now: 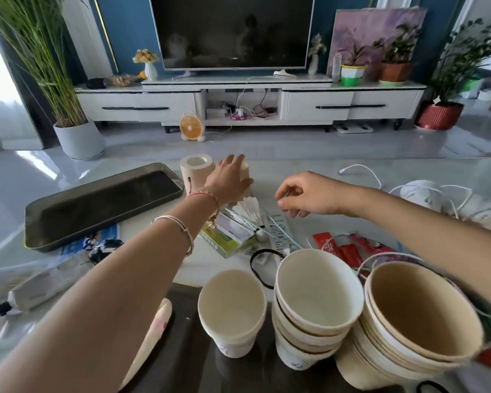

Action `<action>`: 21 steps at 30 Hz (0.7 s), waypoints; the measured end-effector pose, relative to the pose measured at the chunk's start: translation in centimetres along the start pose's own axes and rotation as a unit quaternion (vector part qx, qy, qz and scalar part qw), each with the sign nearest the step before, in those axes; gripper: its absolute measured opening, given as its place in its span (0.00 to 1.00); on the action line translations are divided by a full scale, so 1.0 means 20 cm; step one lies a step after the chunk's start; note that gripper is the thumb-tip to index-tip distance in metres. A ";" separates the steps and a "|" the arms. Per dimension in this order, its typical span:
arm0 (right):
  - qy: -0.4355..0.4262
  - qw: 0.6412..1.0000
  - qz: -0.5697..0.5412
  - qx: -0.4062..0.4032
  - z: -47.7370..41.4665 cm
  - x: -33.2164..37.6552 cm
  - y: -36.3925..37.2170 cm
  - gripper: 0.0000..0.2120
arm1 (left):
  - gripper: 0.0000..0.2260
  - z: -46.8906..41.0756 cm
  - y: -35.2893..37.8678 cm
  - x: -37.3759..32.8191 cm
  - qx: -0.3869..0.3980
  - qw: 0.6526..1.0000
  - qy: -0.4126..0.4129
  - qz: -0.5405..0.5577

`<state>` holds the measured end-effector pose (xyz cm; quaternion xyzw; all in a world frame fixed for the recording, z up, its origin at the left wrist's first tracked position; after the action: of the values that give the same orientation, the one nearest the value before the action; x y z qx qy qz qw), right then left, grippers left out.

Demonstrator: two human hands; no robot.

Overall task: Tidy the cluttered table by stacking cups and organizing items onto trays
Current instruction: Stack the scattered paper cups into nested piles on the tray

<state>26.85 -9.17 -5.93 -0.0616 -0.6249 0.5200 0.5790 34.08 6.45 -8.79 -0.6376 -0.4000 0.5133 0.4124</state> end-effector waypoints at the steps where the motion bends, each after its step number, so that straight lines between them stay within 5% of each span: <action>1: 0.001 1.000 0.003 0.004 -0.01 -0.01 0.00 0.06 | 0.30 -0.04 0.02 0.01 0.013 1.000 -0.011 -0.020; 7: -0.003 1.000 0.010 0.012 -0.01 -0.01 0.00 0.05 | 0.18 -0.13 0.06 0.02 0.051 0.994 -0.035 -0.087; 9: -0.006 1.000 0.009 0.001 0.00 0.01 -0.01 0.05 | 0.22 -0.10 0.01 0.01 0.027 0.998 -0.039 -0.051; 12: -0.005 0.998 0.015 -0.053 0.04 0.04 -0.07 0.11 | 0.27 0.01 -0.20 -0.06 -0.072 0.994 -0.020 0.081; 16: 0.024 0.981 -0.155 -0.117 0.11 0.07 -0.15 0.26 | 0.18 0.36 -0.49 -0.08 -0.171 0.914 -0.028 0.367; 18: 0.001 0.967 -0.226 -0.116 0.16 0.15 -0.17 0.23 | 0.15 0.58 -0.52 -0.12 -0.142 0.874 0.006 0.464; 21: -0.081 0.966 -0.214 -0.119 0.26 0.38 -0.14 0.06 | 0.19 0.89 -0.52 -0.14 -0.141 0.874 0.028 0.465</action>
<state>21.71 -8.28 2.14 0.0475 -0.7259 0.3091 0.6126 15.22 9.38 -0.42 -0.8152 -0.1137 0.5663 0.0428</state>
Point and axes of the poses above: each hand's wrist, its own z-axis away from the middle knuckle, its own y-axis out of the palm, x = y × z, the point moved 6 cm from there along -z, towards the middle knuckle, and after that the axes turned 8 degrees about x, right-handed, at the moved point
